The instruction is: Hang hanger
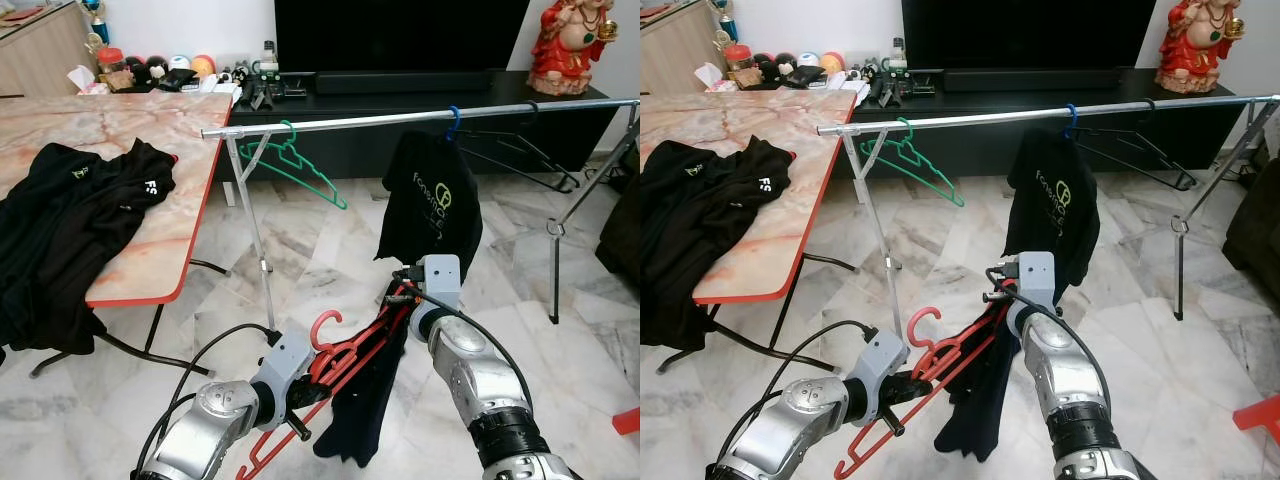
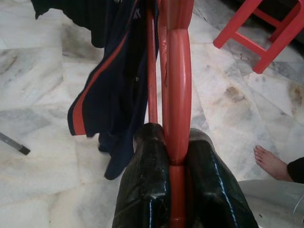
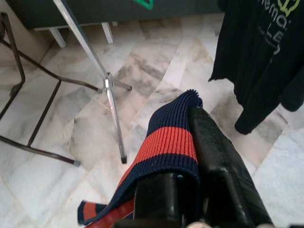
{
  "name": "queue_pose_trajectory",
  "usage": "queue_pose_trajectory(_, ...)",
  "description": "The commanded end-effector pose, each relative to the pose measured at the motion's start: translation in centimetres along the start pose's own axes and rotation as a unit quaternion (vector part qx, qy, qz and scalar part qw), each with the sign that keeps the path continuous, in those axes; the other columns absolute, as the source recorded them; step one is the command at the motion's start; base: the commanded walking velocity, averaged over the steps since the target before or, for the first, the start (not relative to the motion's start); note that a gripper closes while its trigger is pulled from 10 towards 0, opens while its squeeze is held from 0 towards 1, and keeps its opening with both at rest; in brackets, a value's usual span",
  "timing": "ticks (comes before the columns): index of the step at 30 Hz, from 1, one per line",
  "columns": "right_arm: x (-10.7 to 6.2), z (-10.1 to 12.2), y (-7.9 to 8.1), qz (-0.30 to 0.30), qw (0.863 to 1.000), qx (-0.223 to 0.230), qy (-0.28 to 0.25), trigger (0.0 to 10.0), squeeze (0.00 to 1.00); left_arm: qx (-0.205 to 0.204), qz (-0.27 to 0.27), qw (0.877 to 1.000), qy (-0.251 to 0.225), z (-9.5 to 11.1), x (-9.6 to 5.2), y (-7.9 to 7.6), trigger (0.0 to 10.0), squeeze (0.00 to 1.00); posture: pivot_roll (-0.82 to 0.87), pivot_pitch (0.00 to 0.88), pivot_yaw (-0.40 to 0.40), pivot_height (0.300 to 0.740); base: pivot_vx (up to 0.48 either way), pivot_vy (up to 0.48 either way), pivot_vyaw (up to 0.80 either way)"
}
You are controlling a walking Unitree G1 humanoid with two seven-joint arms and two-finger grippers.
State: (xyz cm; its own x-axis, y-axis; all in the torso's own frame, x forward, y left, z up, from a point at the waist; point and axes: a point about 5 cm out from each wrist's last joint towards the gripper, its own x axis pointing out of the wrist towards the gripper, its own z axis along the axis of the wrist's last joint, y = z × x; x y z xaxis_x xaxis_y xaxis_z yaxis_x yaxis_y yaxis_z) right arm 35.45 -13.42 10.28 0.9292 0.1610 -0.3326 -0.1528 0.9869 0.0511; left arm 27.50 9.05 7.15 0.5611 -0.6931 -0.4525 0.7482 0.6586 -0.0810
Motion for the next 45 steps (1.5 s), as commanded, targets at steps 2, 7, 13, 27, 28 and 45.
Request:
queue_pose_trajectory(2, 0.1, 0.2, 1.0, 0.018, 1.0, 0.011, -0.006, 10.0, 0.0, 0.006, 0.006, 1.0, -0.009, 0.6, 0.0, -0.1, 10.0, 0.0, 0.07, 0.066, -0.017, 0.74, 0.0, 0.0, 0.0)
queue_pose_trajectory(7, -0.5, -0.5, 2.8, 0.066, 0.996, 0.065, 0.011, 10.0, 0.0, -0.003, 0.06, 0.998, -0.018, 0.8, 0.0, 1.3, 10.0, 0.0, 0.06, 0.069, -0.018, 0.74, 0.0, 0.0, 0.0)
queue_pose_trajectory(13, -0.9, -0.1, 3.1, 0.04, 0.99, 0.138, -0.01, 10.0, 0.0, -0.02, 0.127, 0.992, -0.003, 0.7, -0.4, 3.2, 10.0, 0.0, 0.06, 0.073, -0.016, 0.74, 0.0, 0.0, 0.0)
queue_pose_trajectory(27, -0.7, 0.0, 0.8, -0.017, 0.992, 0.127, -0.006, 10.0, 0.0, -0.017, 0.123, 0.992, 0.01, 0.2, -0.2, 2.9, 10.0, 0.0, 0.07, 0.072, -0.022, 0.74, 0.0, 0.0, 0.0)
queue_pose_trajectory(28, -0.7, -0.1, 1.0, -0.008, 0.992, 0.124, -0.004, 10.0, 0.0, -0.018, 0.121, 0.992, 0.007, 0.3, -0.2, 2.9, 10.0, 0.0, 0.07, 0.072, -0.022, 0.74, 0.0, 0.0, 0.0)
queue_pose_trajectory(45, -0.9, 2.3, 3.5, 0.078, 0.991, 0.089, -0.056, 10.0, 0.0, -0.012, 0.029, 1.0, 0.003, 0.1, 0.0, 0.6, 10.0, 0.0, 0.07, 0.07, -0.022, 0.74, 0.0, 0.0, 0.0)
